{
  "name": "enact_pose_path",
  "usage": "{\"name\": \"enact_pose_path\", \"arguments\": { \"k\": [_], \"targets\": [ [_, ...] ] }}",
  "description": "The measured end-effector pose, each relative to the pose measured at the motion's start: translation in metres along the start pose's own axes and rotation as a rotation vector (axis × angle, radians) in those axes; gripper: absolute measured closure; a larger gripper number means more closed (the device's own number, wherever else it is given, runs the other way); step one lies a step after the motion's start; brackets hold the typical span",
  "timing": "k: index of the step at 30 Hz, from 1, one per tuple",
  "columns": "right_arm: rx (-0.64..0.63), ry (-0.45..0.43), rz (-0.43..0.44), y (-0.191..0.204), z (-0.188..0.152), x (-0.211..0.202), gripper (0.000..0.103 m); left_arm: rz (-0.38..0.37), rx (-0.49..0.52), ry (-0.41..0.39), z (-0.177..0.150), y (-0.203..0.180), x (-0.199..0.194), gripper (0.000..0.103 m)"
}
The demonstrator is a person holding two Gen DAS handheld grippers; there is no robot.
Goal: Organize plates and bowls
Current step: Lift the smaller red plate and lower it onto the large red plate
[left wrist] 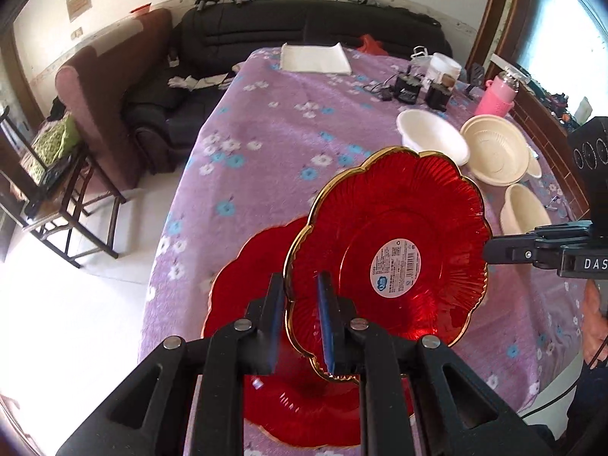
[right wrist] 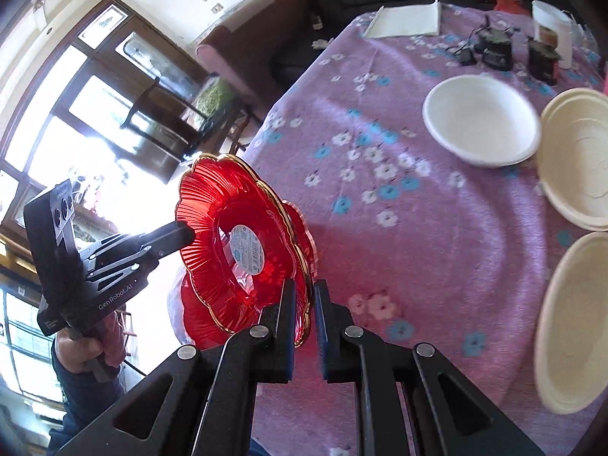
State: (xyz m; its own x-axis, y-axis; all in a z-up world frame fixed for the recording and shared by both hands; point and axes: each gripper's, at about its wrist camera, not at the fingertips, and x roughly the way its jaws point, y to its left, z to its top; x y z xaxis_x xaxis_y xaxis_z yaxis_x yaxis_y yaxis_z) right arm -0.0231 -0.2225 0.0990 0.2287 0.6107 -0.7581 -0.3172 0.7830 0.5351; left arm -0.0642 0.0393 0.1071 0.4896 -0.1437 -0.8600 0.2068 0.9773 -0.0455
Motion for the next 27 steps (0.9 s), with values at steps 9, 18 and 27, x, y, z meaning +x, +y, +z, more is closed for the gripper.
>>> {"name": "enact_pose_path", "arguments": {
  "k": [9, 18, 27],
  "targets": [
    [-0.023, 0.085, 0.004, 0.018, -0.010, 0.051, 0.092, 0.004, -0.061, 0.067, -0.030, 0.034, 0.021, 0.088],
    [-0.033, 0.106, -0.063, 0.019, -0.004, 0.074, 0.092, 0.005, -0.066, 0.090, -0.033, 0.037, 0.037, 0.088],
    [-0.071, 0.101, -0.130, 0.025, -0.002, 0.084, 0.092, 0.000, -0.079, 0.106, -0.036, 0.043, 0.048, 0.088]
  ]
}}
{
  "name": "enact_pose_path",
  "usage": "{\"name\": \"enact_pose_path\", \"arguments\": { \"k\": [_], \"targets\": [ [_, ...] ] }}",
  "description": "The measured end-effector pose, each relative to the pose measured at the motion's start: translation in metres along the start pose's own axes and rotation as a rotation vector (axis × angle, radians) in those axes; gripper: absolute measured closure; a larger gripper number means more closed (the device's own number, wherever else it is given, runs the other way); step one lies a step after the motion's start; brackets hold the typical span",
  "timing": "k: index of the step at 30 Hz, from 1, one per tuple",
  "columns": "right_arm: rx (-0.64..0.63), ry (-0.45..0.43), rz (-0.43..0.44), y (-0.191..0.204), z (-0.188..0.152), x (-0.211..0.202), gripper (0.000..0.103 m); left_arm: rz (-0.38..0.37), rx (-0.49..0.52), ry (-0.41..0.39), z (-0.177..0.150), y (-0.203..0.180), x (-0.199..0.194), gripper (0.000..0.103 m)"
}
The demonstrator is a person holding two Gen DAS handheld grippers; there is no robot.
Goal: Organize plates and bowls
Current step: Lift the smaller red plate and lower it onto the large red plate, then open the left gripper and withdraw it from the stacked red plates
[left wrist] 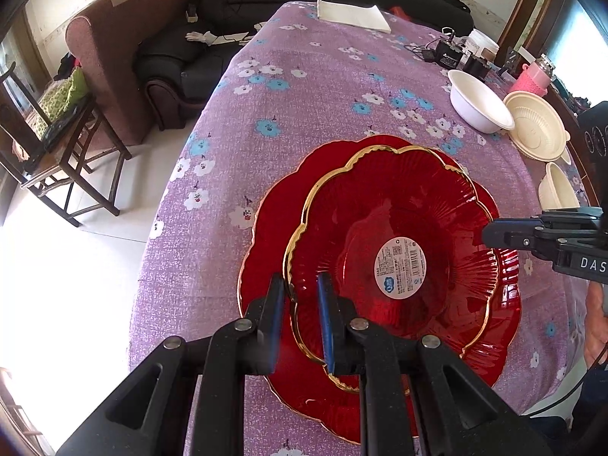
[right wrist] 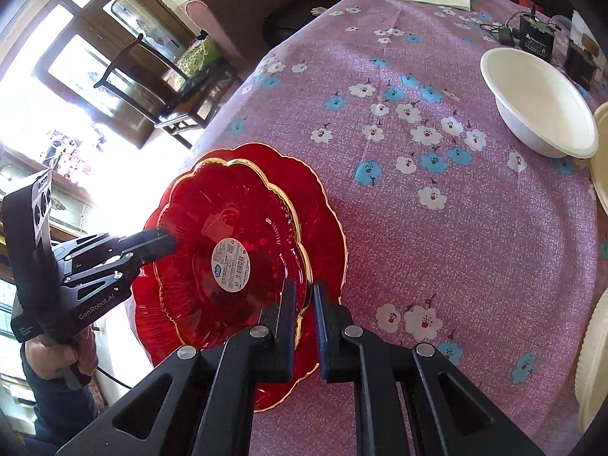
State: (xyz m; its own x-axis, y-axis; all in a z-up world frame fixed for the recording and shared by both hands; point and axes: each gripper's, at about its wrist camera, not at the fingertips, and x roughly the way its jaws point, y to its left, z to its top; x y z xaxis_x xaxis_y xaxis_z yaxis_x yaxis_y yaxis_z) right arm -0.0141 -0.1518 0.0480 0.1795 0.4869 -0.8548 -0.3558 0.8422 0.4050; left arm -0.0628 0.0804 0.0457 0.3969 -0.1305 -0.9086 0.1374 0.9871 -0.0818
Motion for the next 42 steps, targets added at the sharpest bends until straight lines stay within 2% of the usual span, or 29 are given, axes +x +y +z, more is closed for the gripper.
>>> {"name": "enact_pose_path", "arguments": {
  "k": [13, 21, 23, 28, 31, 35, 39, 42],
  "targets": [
    [-0.051, -0.032, -0.112, 0.011, 0.003, 0.003, 0.092, -0.002, 0.005, -0.009, -0.003, -0.001, 0.003, 0.083],
    [-0.084, -0.051, -0.170, 0.016, 0.005, 0.003, 0.092, -0.007, 0.030, -0.025, -0.006, -0.008, -0.004, 0.067],
    [-0.087, -0.058, -0.174, 0.017, 0.005, 0.002, 0.092, 0.006, 0.034, -0.037, -0.006, -0.008, -0.008, 0.053],
    [-0.068, -0.097, -0.139, 0.012, 0.005, -0.014, 0.092, -0.006, 0.017, -0.073, -0.004, -0.006, -0.021, 0.048],
    [-0.032, -0.156, -0.122, -0.001, 0.011, -0.040, 0.092, -0.032, -0.002, -0.099, -0.004, -0.006, -0.030, 0.046],
    [0.062, -0.231, -0.229, -0.049, 0.034, -0.075, 0.092, -0.086, -0.002, -0.154, -0.001, -0.021, -0.045, 0.041],
    [0.204, -0.224, -0.263, -0.112, 0.063, -0.085, 0.092, -0.157, 0.030, -0.196, 0.007, -0.050, -0.052, 0.037],
    [0.276, -0.188, -0.279, -0.152, 0.083, -0.077, 0.092, -0.196, 0.056, -0.200, 0.012, -0.069, -0.051, 0.037]
  ]
}}
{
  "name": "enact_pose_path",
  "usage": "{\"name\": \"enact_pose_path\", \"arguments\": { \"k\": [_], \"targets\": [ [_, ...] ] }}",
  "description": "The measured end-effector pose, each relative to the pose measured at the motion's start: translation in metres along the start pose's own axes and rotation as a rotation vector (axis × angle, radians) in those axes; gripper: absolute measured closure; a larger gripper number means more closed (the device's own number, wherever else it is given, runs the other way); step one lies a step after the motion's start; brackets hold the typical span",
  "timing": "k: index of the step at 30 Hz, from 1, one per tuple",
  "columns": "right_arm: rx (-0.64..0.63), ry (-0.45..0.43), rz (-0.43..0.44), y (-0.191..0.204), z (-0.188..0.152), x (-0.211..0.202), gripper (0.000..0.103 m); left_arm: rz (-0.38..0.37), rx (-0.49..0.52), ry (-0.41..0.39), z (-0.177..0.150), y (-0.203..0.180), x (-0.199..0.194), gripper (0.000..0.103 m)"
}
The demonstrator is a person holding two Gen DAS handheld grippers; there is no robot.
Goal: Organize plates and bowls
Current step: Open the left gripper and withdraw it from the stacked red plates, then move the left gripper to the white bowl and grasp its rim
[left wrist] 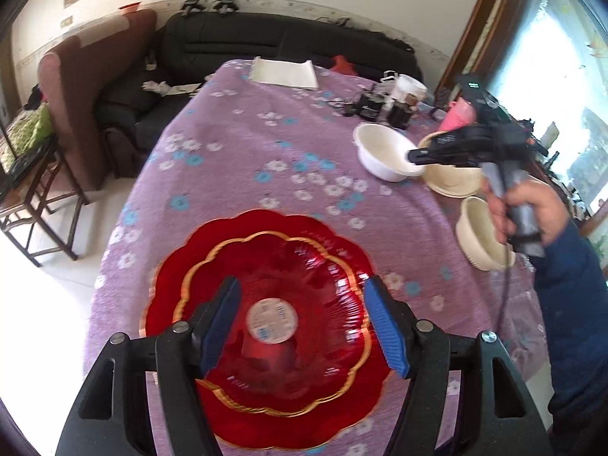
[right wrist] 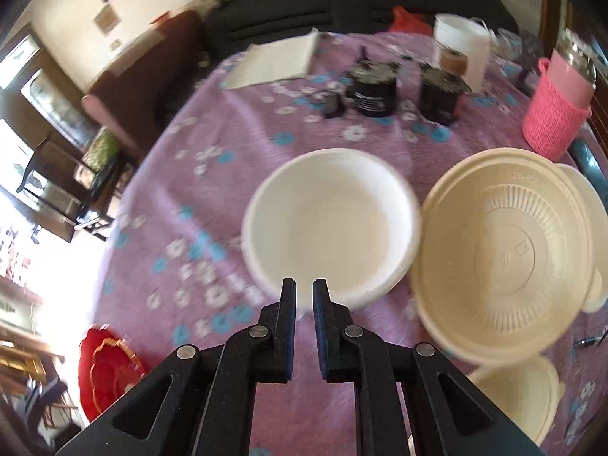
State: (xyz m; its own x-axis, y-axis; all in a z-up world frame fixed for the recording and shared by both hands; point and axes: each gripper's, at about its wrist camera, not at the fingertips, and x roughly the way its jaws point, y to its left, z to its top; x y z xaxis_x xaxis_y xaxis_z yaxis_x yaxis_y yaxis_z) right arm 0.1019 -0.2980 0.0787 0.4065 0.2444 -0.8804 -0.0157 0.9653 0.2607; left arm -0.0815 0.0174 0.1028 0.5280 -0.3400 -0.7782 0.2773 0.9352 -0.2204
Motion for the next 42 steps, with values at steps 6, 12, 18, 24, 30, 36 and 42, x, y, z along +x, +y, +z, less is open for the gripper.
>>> {"name": "enact_pose_path", "arguments": {
  "k": [6, 12, 18, 24, 30, 36, 42],
  "targets": [
    [-0.008, 0.120, -0.044, -0.007, 0.018, 0.041, 0.093, -0.047, 0.037, 0.012, 0.007, -0.027, 0.011, 0.037],
    [-0.125, 0.232, -0.024, 0.014, -0.017, 0.036, 0.088, -0.048, 0.044, 0.029, 0.007, -0.030, 0.019, 0.037],
    [-0.257, 0.210, 0.020, 0.025, -0.084, -0.009, 0.085, -0.047, 0.038, 0.039, 0.011, -0.037, 0.026, 0.037],
    [-0.127, -0.012, 0.088, -0.010, -0.075, -0.077, 0.084, -0.071, 0.043, 0.071, 0.059, -0.059, 0.041, 0.037],
    [0.031, -0.047, 0.101, -0.044, -0.043, -0.063, 0.073, 0.016, 0.034, 0.084, 0.115, -0.086, 0.078, 0.037],
    [0.113, -0.033, 0.092, -0.063, -0.012, -0.032, 0.073, 0.040, -0.048, 0.173, 0.155, -0.086, 0.149, 0.037],
    [0.144, -0.003, 0.084, -0.075, 0.002, -0.009, 0.073, 0.027, -0.061, 0.212, 0.175, -0.084, 0.193, 0.039]
  ]
}}
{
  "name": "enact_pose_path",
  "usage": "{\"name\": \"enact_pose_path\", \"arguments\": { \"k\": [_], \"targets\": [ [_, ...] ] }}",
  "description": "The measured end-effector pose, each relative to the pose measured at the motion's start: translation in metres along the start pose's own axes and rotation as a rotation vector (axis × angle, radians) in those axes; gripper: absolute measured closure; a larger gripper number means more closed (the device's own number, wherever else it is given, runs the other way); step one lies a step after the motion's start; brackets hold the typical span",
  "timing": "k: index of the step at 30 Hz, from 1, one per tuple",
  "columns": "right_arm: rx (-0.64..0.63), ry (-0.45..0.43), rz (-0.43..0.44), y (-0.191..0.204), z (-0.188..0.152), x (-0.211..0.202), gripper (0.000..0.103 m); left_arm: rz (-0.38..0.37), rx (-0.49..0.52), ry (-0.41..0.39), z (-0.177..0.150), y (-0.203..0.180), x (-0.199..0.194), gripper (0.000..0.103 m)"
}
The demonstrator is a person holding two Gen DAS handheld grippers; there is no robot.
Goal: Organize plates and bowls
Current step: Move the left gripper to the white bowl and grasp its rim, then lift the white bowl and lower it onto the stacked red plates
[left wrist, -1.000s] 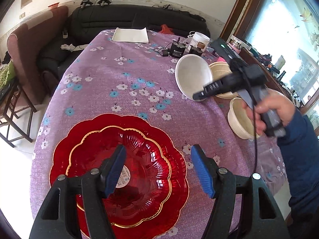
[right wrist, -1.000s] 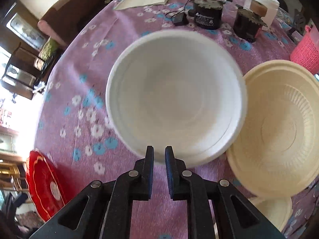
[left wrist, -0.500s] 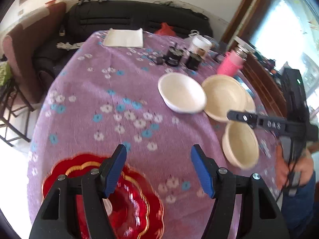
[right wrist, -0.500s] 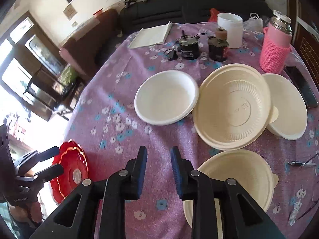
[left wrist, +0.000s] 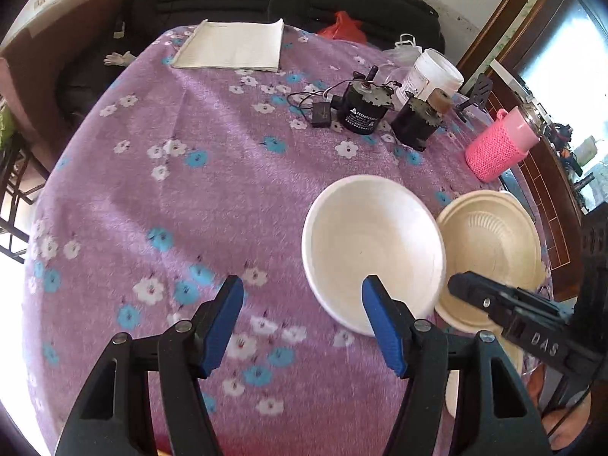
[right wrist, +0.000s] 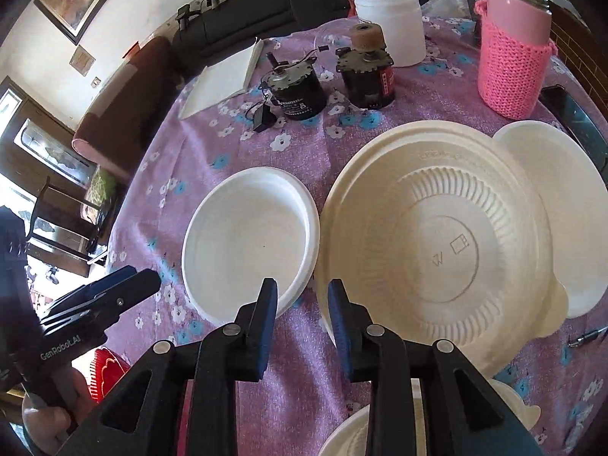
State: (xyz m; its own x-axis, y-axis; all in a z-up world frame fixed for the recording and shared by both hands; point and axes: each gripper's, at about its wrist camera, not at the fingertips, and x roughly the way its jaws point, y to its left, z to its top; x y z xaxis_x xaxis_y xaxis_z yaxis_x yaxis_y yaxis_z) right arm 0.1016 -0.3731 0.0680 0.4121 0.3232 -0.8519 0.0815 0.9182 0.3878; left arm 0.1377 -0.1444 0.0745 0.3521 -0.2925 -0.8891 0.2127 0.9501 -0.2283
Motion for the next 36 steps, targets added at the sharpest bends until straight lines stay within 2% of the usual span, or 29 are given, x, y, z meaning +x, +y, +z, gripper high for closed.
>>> {"name": "enact_pose_path", "arguments": {
  "k": [4, 5, 6, 7, 8, 14, 19, 22, 27, 32, 36],
  "targets": [
    [-0.012, 0.008, -0.005, 0.001, 0.006, 0.010, 0.073, 0.041, 0.016, 0.024, 0.014, -0.003, 0.021, 0.039],
    [-0.014, 0.015, -0.013, 0.002, 0.008, 0.014, 0.073, 0.043, 0.010, 0.035, 0.016, -0.003, 0.028, 0.041],
    [-0.011, 0.018, -0.018, 0.002, 0.009, 0.016, 0.074, 0.039, 0.007, 0.041, 0.017, -0.003, 0.032, 0.050],
    [-0.008, 0.019, -0.015, 0.002, 0.009, 0.017, 0.083, 0.031, 0.009, 0.057, 0.017, -0.004, 0.038, 0.080],
    [-0.011, 0.024, -0.016, 0.002, 0.008, 0.018, 0.088, 0.017, 0.008, 0.073, 0.016, -0.004, 0.042, 0.091],
    [-0.011, 0.006, 0.017, 0.003, 0.002, 0.004, 0.090, 0.002, 0.036, 0.030, 0.004, -0.007, 0.023, 0.091],
    [-0.025, -0.027, 0.073, 0.009, -0.017, -0.031, 0.090, -0.026, 0.090, -0.016, -0.023, -0.015, -0.022, 0.091],
    [-0.056, -0.053, 0.108, 0.015, -0.043, -0.058, 0.090, -0.051, 0.119, -0.048, -0.051, -0.018, -0.053, 0.091],
    [-0.105, -0.077, 0.156, 0.016, -0.106, -0.095, 0.090, -0.074, 0.195, -0.092, -0.123, -0.030, -0.094, 0.089],
    [-0.128, -0.056, 0.187, 0.007, -0.176, -0.105, 0.090, -0.078, 0.233, -0.086, -0.182, -0.033, -0.104, 0.087],
    [-0.116, -0.013, 0.200, -0.006, -0.217, -0.098, 0.090, -0.074, 0.263, -0.057, -0.225, -0.036, -0.098, 0.087]
  ]
}}
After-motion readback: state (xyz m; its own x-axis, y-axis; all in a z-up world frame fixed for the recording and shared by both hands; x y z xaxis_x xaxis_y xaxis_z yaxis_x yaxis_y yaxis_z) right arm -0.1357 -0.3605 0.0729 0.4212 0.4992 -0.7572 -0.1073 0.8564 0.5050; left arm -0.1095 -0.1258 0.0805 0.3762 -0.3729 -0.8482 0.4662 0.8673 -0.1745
